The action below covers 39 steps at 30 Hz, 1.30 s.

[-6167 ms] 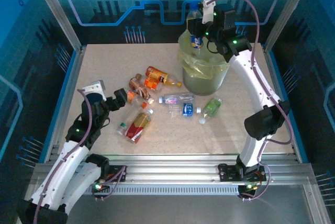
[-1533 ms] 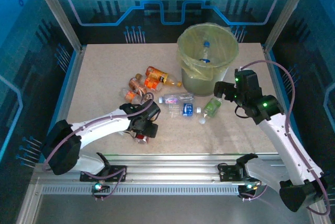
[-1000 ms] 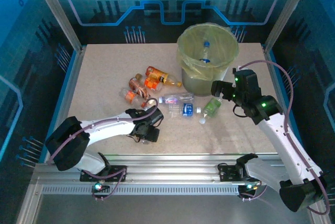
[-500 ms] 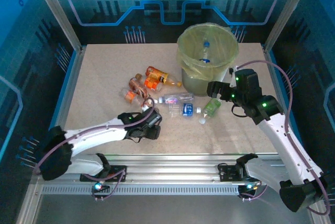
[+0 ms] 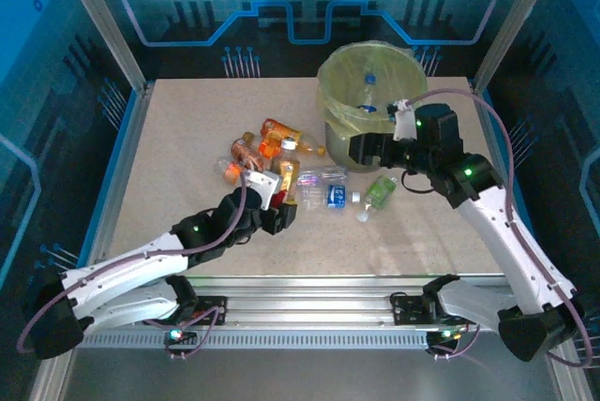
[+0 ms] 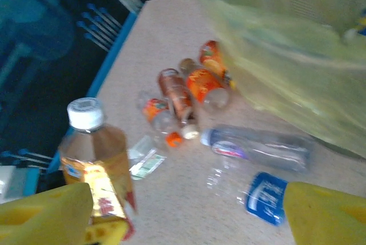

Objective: Put the plastic bottles in the bin

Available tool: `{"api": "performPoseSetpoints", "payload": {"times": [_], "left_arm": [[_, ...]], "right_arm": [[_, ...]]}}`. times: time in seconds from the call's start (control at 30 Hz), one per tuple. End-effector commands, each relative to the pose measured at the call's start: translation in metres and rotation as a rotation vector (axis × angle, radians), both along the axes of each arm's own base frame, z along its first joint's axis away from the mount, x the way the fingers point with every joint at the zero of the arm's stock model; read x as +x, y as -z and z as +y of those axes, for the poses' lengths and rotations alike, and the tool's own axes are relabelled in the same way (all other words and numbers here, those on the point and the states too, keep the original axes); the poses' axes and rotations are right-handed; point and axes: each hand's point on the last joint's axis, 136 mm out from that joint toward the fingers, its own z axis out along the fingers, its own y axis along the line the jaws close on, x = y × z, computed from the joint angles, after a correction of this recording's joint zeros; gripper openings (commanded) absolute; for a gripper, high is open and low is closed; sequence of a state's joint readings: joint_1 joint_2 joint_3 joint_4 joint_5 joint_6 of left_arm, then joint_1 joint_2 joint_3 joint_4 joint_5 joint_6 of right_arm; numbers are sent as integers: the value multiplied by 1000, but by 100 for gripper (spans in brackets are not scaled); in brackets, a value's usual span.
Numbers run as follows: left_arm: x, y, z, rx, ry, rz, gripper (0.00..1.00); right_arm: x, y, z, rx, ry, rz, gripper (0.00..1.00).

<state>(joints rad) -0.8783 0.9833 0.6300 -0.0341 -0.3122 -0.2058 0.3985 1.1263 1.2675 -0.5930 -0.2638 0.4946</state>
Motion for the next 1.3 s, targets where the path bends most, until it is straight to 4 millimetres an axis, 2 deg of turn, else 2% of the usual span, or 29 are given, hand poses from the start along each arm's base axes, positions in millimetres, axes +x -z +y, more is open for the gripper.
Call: {"api": "performPoseSetpoints", "payload": {"times": [0.0, 0.1, 0.23, 0.37, 0.57, 0.73, 0.87, 1.0, 1.07, 1.1, 1.13, 1.2, 1.23, 1.27], "left_arm": [[7, -45, -35, -68, 144, -210, 59], [12, -56, -53, -86, 198, -263, 59], [19, -68, -71, -100, 240, -306, 59], [20, -75, -81, -120, 267, -327, 59], [21, -79, -85, -128, 279, -333, 59], [22, -81, -85, -126, 275, -340, 59], [25, -84, -86, -127, 265, -344, 59], [28, -85, -86, -126, 255, -346, 60], [29, -85, -87, -123, 251, -346, 61], [29, -86, -87, -125, 249, -348, 63], [29, -87, -86, -124, 248, -351, 69], [29, -90, -84, -130, 240, -358, 92], [29, -91, -83, -132, 234, -361, 99], [29, -93, -80, -136, 227, -367, 99]], "right_arm": [[-5, -40, 33, 83, -163, -93, 84], [-3, -55, 45, 81, -204, -125, 83], [0, -63, 58, 67, -242, -146, 80], [7, -60, 59, 21, -220, -144, 77], [13, -51, 58, -35, -195, -141, 74], [10, -48, 70, -43, -245, -138, 63], [10, -44, 75, -60, -260, -144, 45], [10, -43, 74, -70, -258, -150, 41], [10, -43, 74, -75, -261, -155, 34], [10, -43, 74, -77, -258, -160, 30], [11, -45, 72, -81, -253, -168, 26], [14, -50, 70, -98, -238, -190, 18], [15, -53, 69, -102, -234, -206, 16], [17, -58, 67, -110, -225, -223, 13]]}}
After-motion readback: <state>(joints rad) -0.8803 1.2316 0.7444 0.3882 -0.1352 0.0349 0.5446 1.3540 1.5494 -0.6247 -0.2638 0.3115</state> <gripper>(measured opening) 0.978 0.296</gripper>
